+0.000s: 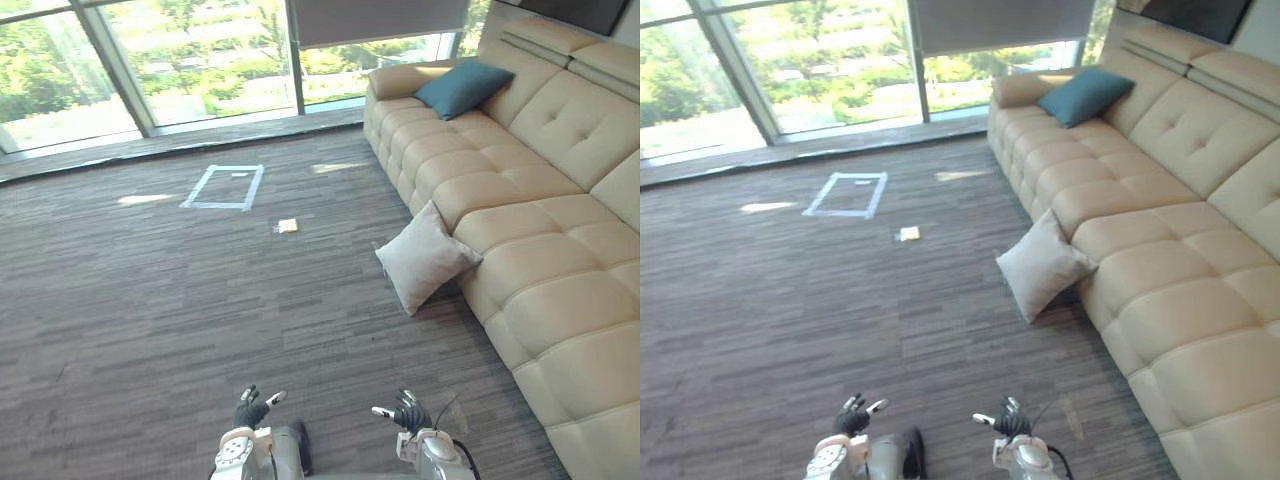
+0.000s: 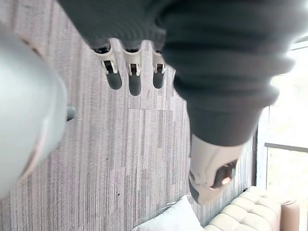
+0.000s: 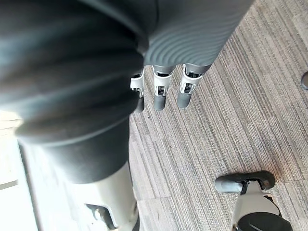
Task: Pick up cushions and gather them together orderly.
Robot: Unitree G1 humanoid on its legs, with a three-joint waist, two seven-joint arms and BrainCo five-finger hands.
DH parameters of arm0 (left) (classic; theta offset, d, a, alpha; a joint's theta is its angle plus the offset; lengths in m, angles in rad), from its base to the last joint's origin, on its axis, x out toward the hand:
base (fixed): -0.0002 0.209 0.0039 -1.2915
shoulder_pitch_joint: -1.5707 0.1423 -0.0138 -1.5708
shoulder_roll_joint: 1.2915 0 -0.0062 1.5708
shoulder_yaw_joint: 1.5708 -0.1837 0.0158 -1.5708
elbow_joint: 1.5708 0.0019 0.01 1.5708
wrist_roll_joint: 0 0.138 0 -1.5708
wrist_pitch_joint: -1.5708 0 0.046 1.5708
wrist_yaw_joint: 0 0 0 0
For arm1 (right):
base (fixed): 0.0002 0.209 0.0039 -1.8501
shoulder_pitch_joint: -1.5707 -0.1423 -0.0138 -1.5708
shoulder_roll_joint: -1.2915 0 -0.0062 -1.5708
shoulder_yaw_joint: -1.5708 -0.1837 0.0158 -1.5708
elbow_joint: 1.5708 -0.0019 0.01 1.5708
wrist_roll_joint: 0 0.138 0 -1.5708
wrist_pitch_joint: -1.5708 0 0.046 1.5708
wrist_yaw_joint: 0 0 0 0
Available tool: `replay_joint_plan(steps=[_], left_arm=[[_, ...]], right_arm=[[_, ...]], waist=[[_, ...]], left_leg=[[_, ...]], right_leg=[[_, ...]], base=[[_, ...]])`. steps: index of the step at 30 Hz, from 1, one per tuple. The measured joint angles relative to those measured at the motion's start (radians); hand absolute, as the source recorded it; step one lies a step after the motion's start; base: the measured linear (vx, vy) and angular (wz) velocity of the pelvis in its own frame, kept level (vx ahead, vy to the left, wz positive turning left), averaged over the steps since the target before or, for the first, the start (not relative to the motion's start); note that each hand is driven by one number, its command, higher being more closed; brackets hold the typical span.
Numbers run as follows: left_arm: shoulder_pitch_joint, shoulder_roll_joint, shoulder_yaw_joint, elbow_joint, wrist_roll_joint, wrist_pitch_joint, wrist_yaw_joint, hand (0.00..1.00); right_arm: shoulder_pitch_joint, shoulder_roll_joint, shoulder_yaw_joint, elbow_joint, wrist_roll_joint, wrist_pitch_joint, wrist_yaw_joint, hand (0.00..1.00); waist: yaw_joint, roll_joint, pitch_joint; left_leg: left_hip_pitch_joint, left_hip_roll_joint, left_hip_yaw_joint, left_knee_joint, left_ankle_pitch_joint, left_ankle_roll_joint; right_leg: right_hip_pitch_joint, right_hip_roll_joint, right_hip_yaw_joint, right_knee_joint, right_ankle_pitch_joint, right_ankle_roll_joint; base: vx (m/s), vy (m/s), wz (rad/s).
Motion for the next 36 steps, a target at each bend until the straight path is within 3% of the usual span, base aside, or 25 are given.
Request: replay_joint_plan(steps=[3,4,5,8,10,13,14,16,17,18,20,21,23,25,27,29,32,33,34,36], left_arm=[[-0.008,0.007,-0.012,0.015,0.001,0.002,-0.001,0.0],[-0.01,0.008,-0.025,0.026,0.0,0.005,-0.002,0.0],[-0.01,0.01,-0.038,0.036,0.0,0.006,-0.001,0.0],[-0.019,0.004,-0.061,0.05,0.001,0.018,-0.001,0.0],[-0.023,0.004,-0.061,0.059,0.001,0.022,-0.001,0.0],[-0.023,-0.005,-0.082,0.063,0.001,0.025,-0.005,0.0],[-0.024,-0.012,-0.081,0.069,0.001,0.025,-0.005,0.0],[-0.023,-0.016,-0.089,0.081,0.003,0.025,-0.007,0.0],[-0.022,-0.019,-0.088,0.084,0.004,0.026,-0.007,0.0],[-0.023,-0.033,-0.084,0.086,0.006,0.025,-0.008,0.0],[-0.022,-0.043,-0.075,0.084,0.013,0.025,-0.008,0.0],[-0.024,-0.042,-0.06,0.079,0.011,0.025,-0.009,0.0],[-0.023,-0.04,-0.022,0.068,0.0,0.024,-0.008,0.0],[-0.016,-0.036,-0.009,0.054,0.001,0.022,-0.008,0.0],[-0.02,-0.037,-0.009,0.033,0.0,0.02,-0.008,0.0],[-0.021,-0.041,-0.012,0.021,0.0,0.016,-0.008,0.0],[-0.024,-0.041,-0.01,0.021,0.0,0.005,-0.006,0.0],[-0.023,-0.043,-0.012,0.022,-0.001,0.001,-0.006,0.0],[-0.024,-0.044,-0.017,0.037,-0.003,0.001,-0.006,0.0],[-0.021,-0.018,-0.015,0.047,-0.019,0.002,-0.003,0.0]], right_arm=[[0.017,0.0,-0.003,-0.002,0.0,-0.001,0.0,0.0],[0.032,-0.003,-0.002,-0.004,-0.001,-0.001,0.0,0.0],[0.036,-0.002,-0.001,-0.007,-0.002,-0.001,0.003,0.0],[0.041,-0.007,-0.002,-0.066,-0.002,-0.005,0.007,0.0],[0.037,-0.007,-0.002,-0.082,-0.003,-0.012,0.012,0.0],[0.03,-0.009,-0.003,-0.08,-0.005,-0.021,0.016,0.0],[0.016,-0.009,-0.005,-0.078,-0.008,-0.022,0.016,0.0],[0.015,-0.009,-0.006,-0.076,-0.024,-0.022,0.016,0.0],[0.011,-0.014,-0.004,-0.075,-0.035,-0.021,0.016,0.0],[0.003,-0.016,-0.006,-0.069,-0.036,-0.019,0.015,0.0],[0.001,-0.025,-0.007,-0.063,-0.036,-0.015,0.014,0.0],[0.001,-0.024,-0.006,-0.063,-0.035,-0.011,0.014,0.0],[0.006,-0.018,-0.002,-0.061,-0.031,-0.002,0.011,0.0],[0.007,-0.009,-0.001,-0.054,-0.025,-0.002,0.007,0.0],[0.008,-0.011,-0.003,-0.038,-0.024,0.0,0.005,0.0],[0.011,-0.013,-0.01,-0.039,-0.016,-0.001,-0.002,0.0],[0.015,-0.012,-0.007,-0.039,-0.017,-0.001,-0.004,0.0],[0.02,-0.015,0.001,-0.039,-0.016,-0.001,-0.004,0.0],[0.028,-0.014,0.007,-0.038,-0.016,-0.001,-0.004,0.0],[0.041,0.011,0.032,-0.04,-0.016,-0.001,0.0,0.0]], waist=[[0.005,-0.011,-0.005],[-0.001,-0.009,-0.002],[-0.003,-0.008,0.001],[-0.015,0.017,0.032],[-0.017,0.012,0.039],[-0.023,0.011,0.039],[-0.027,0.013,0.039],[-0.04,0.011,0.038],[-0.051,0.008,0.038],[-0.057,0.034,0.035],[-0.058,0.066,0.03],[-0.058,0.074,0.032],[-0.053,0.084,0.033],[-0.048,0.067,0.044],[-0.043,0.049,0.049],[-0.014,0.044,0.047],[-0.008,0.037,0.042],[-0.009,0.042,0.035],[-0.005,0.051,0.022],[0.001,-0.002,-0.007]], left_leg=[[0.058,-0.036,0.021,0.042,-0.077,0.039],[0.122,-0.053,0.029,0.023,-0.111,0.049],[0.171,-0.065,0.033,0.012,-0.128,0.051],[0.344,-0.071,0.04,-0.07,-0.17,0.051],[0.421,-0.065,0.046,-0.119,-0.193,0.051],[0.519,-0.03,0.055,-0.182,-0.214,0.008],[0.543,-0.02,0.057,-0.208,-0.221,-0.005],[0.578,-0.023,0.055,-0.238,-0.234,-0.025],[0.607,-0.025,0.028,-0.236,-0.239,-0.025],[0.608,0.004,0.008,-0.195,-0.23,-0.025],[0.521,0.053,-0.049,0.052,-0.22,-0.043],[0.439,0.083,-0.092,0.248,-0.173,-0.104],[0.305,0.125,-0.156,0.553,-0.103,-0.175],[0.216,0.142,-0.149,0.659,-0.116,-0.145],[0.15,0.144,-0.112,0.63,-0.152,-0.104],[0.111,0.121,-0.102,0.419,-0.185,-0.086],[0.067,0.044,-0.272,0.106,-0.164,-0.072],[0.061,0.012,-0.384,0.002,-0.122,-0.064],[0.067,0.021,-0.362,0.006,-0.043,-0.129],[0.096,-0.004,-0.238,0.025,-0.086,-0.08]], right_leg=[[-0.081,-0.033,0.061,0.279,0.043,0.065],[-0.192,-0.037,0.108,0.556,0.126,0.131],[-0.271,-0.034,0.132,0.748,0.153,0.154],[-0.446,-0.014,0.075,0.969,0.11,0.106],[-0.529,0.001,0.0,0.915,0.064,0.074],[-0.571,0.002,-0.212,0.61,0.037,0.021],[-0.589,0.014,-0.263,0.481,0.058,-0.003],[-0.585,0.038,-0.271,0.332,0.119,-0.014],[-0.573,0.05,-0.259,0.325,0.182,-0.098],[-0.551,0.064,-0.273,0.333,0.145,-0.101],[-0.514,0.101,-0.272,0.336,0.088,-0.109],[-0.482,0.12,-0.269,0.322,0.067,-0.116],[-0.398,0.164,-0.252,0.267,0.048,-0.139],[-0.289,0.189,-0.213,0.19,0.036,-0.148],[-0.206,0.188,-0.173,0.135,0.035,-0.143],[-0.154,0.179,-0.112,0.097,0.033,-0.12],[-0.128,0.149,-0.006,0.081,-0.003,-0.067],[-0.131,0.133,0.062,0.089,-0.031,-0.03],[-0.136,0.126,0.122,0.117,-0.061,0.001],[-0.204,0.076,0.207,0.237,-0.057,0.024]], base=[[0.51,0.247,-0.02],[0.45,0.221,-0.01],[0.51,0.226,-0.06],[0.36,0.099,-0.12],[0.29,-0.005,-0.09],[0.4,-0.091,-0.04],[0.54,-0.152,-0.1],[0.52,-0.156,-0.01],[0.58,-0.19,0.05],[0.58,-0.212,0.03],[0.55,-0.245,-0.09],[0.53,-0.227,-0.23],[0.53,-0.141,-0.52],[0.54,-0.08,-0.57],[0.41,-0.021,-0.61],[0.34,0.072,-1.06],[0.43,0.258,-1.14],[0.57,0.495,-1.5],[0.49,0.471,-1.57],[0.42,0.48,-1.4]])
